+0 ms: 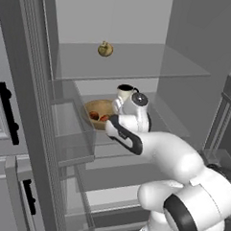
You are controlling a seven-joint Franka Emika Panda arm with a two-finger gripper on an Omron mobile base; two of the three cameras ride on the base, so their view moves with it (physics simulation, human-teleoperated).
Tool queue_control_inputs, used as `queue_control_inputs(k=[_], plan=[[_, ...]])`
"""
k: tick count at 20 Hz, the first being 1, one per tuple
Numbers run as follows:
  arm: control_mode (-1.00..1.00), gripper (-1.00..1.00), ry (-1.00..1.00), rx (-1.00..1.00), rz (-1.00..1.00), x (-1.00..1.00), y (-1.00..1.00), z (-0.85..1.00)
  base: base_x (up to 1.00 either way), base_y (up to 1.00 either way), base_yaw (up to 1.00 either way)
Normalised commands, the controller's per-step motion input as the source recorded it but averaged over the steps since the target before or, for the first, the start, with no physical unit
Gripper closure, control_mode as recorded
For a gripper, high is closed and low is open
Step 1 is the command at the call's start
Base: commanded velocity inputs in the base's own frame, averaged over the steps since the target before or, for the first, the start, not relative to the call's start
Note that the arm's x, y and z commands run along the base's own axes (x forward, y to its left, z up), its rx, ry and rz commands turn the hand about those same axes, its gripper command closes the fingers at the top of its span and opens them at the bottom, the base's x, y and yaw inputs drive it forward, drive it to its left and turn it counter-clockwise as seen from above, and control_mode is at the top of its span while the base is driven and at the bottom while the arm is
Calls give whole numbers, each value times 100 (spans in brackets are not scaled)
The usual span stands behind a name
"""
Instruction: Pick the chicken drumstick and bell pepper from their plates and place them in the bowl. Then put the bowl in the fridge.
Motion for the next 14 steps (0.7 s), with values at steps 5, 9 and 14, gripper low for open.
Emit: queue_control_inputs(k=[5,9,14], plan=[[-100,-100,-3,0,0,-58,-3,33,0,0,0],[-100,-100,0,0,0,-59,-8,40,0,0,0],[-100,-100,0,0,-5,-84,-34,26,0,0,0]])
